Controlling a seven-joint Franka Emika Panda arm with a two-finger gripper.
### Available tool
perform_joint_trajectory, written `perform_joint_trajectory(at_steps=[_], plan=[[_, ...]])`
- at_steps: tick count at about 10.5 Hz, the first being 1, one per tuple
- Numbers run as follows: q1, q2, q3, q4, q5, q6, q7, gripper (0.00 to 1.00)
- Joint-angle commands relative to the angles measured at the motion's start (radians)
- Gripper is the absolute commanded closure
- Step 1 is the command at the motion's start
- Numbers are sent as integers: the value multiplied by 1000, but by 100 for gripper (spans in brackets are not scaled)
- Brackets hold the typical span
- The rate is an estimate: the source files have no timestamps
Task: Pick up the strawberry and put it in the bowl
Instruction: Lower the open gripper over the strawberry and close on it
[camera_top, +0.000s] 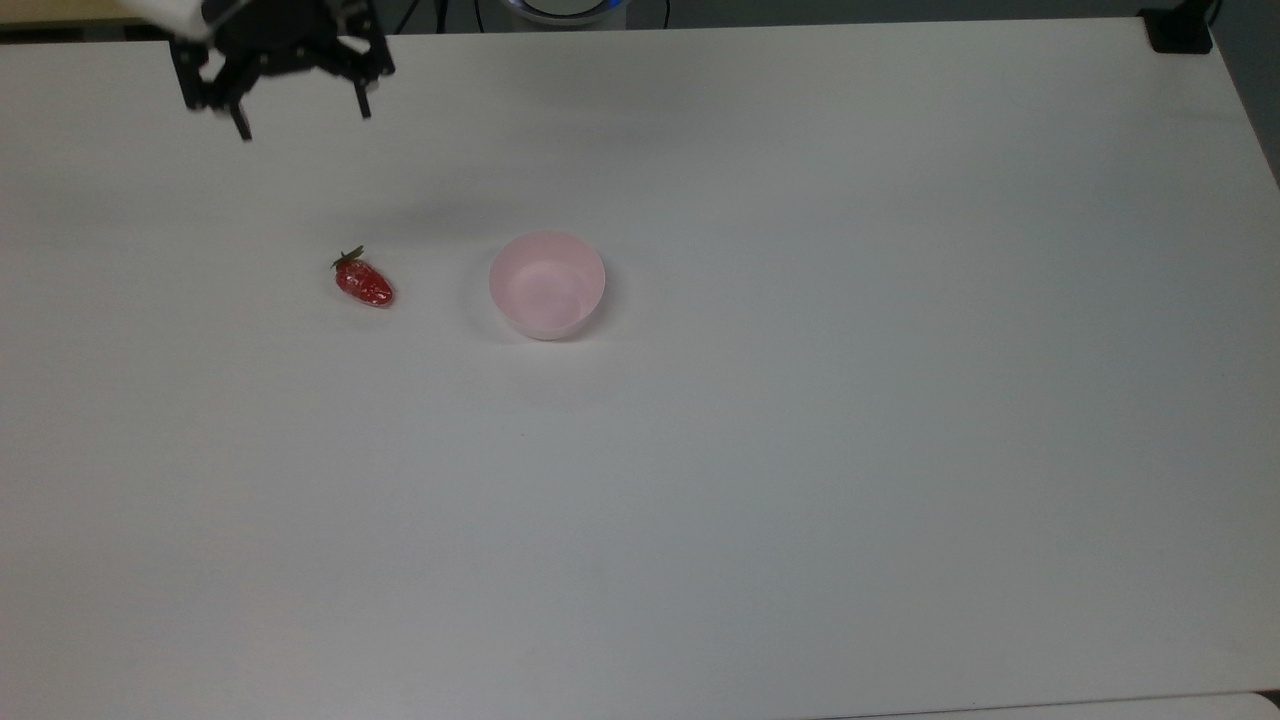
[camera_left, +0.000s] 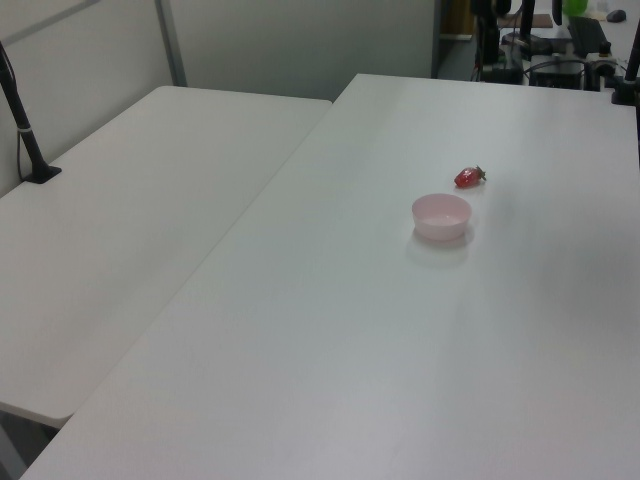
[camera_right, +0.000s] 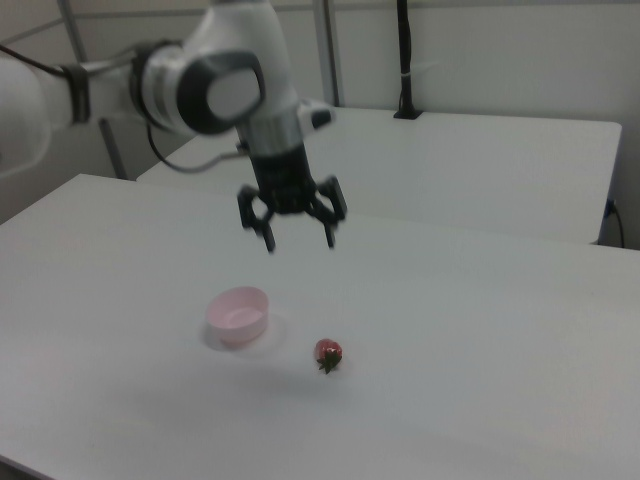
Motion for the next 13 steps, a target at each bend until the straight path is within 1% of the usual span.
perform_joint_trajectory(at_steps=[1,3,4,6,9,10,12,13], plan=[[-13,23,0,-216,-13,220,-143,0],[-22,109,-2,-223,-13,248,-145,0],[-25,150,0,-221,-10,298,-127,0],[-24,207,3,-217,-4,378,-58,0],[-19,272,8,-214,-5,440,-19,1],[-21,286,8,-212,-4,462,-6,5],[-21,286,14,-211,-2,472,39,27],[-21,286,30,-206,-2,470,62,37]])
